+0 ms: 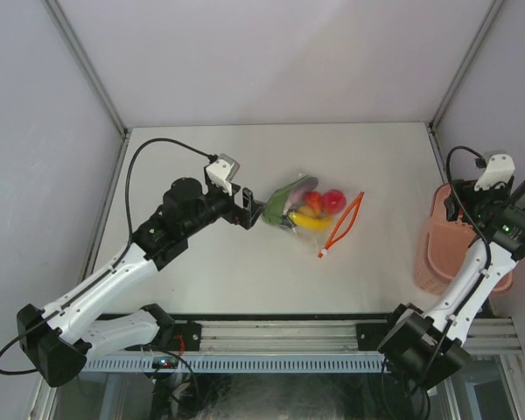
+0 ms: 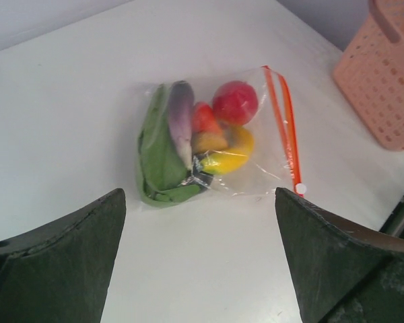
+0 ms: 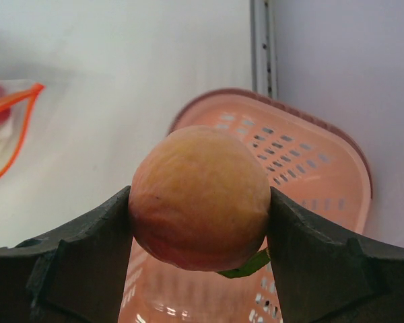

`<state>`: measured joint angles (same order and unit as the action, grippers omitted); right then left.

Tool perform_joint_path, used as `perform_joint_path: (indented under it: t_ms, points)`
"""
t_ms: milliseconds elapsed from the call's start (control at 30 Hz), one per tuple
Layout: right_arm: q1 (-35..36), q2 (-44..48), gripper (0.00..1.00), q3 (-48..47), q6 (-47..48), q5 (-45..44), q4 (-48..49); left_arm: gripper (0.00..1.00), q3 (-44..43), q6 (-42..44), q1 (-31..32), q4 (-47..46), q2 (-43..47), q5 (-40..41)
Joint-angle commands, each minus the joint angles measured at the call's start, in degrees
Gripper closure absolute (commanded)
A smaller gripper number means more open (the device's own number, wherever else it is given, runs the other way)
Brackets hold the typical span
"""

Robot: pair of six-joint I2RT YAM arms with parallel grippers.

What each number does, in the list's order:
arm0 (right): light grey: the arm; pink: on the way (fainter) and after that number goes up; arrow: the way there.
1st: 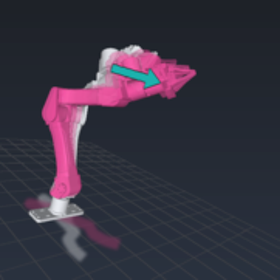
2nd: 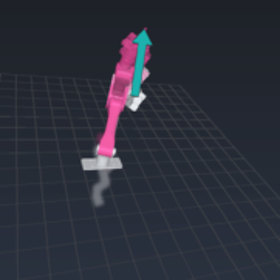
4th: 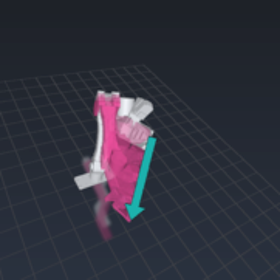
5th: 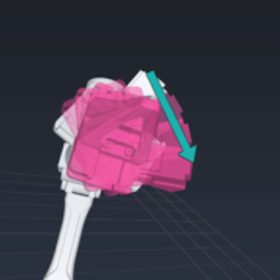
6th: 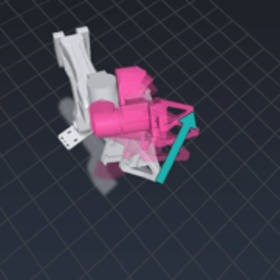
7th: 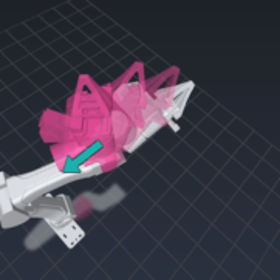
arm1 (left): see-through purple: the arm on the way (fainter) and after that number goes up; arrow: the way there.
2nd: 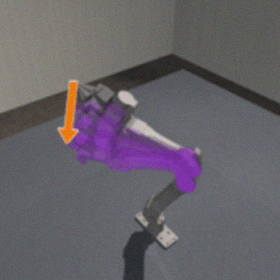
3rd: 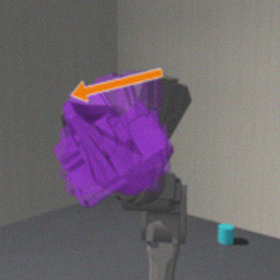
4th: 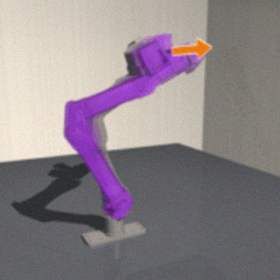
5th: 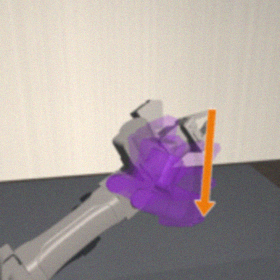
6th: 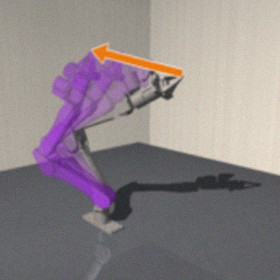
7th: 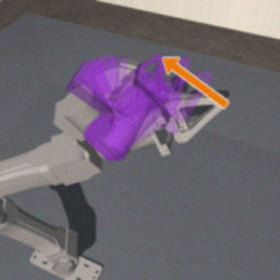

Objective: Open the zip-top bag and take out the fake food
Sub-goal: Place the fake fruit in the bin.

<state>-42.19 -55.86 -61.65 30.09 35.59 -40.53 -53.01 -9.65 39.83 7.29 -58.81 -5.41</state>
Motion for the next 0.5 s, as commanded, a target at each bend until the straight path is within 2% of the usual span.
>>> perform_joint_path:
  t_ms: [0,133,233,300,400,467]
  points:
    - [-3.17,-3.08,0.86,-2.03,1.30,-3.66,1.04,0.06,0.46,4.10,-0.55,-0.33,2.24,4.21]
    - [-3.76,-5.49,0.83,-2.39,3.23,-6.43,1.33,0.06,0.55,4.42,-0.55,0.00,2.04,4.54]
    - [-3.77,-6.80,0.75,-2.40,4.25,-7.83,1.42,0.06,0.50,4.63,-0.63,0.18,2.03,4.94]
    - [-3.75,-7.52,0.62,-2.34,4.96,-8.82,1.35,0.06,0.62,4.68,-0.71,0.18,2.07,5.12]
    - [-3.77,-8.82,0.32,-2.35,6.25,-9.91,0.85,0.06,0.56,4.68,-0.67,0.18,2.11,4.72]
    - [-3.77,-9.25,0.19,-2.34,6.88,-10.16,0.37,0.06,0.70,4.67,-0.68,0.18,1.98,4.26]
